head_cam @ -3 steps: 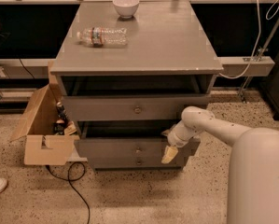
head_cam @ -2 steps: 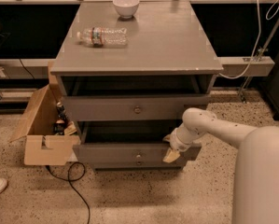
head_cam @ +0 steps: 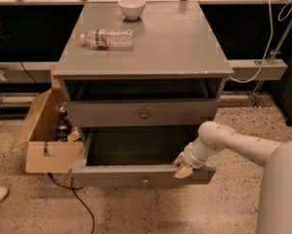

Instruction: Open middle drawer

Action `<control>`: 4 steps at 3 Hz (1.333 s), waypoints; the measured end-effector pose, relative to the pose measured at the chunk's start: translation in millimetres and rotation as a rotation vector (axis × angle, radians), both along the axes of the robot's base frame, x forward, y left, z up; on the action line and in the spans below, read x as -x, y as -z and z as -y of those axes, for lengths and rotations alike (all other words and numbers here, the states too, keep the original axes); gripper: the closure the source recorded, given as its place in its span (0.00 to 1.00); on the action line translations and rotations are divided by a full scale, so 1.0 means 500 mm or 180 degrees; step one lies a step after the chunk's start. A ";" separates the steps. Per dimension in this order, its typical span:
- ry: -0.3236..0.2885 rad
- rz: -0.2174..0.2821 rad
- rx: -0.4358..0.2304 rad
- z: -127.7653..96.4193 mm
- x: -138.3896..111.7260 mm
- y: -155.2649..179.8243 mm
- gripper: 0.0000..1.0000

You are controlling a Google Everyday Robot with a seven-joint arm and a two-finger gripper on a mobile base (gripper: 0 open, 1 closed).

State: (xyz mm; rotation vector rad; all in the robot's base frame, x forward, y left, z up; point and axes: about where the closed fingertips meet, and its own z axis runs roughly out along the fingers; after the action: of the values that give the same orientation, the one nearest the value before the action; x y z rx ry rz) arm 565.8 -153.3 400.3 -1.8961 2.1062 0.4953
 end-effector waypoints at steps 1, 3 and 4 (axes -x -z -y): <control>0.0020 -0.0010 -0.0023 -0.002 0.008 -0.001 1.00; 0.0084 -0.0041 -0.0097 -0.005 0.033 0.001 1.00; 0.0124 -0.0072 -0.0205 -0.007 0.056 0.002 1.00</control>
Offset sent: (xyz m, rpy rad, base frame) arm -0.1318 -0.0437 -0.0248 0.2418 0.0961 -0.2166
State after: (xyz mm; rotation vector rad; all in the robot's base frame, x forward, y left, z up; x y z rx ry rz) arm 537.9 -149.6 399.5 -1.8190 2.1109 0.5715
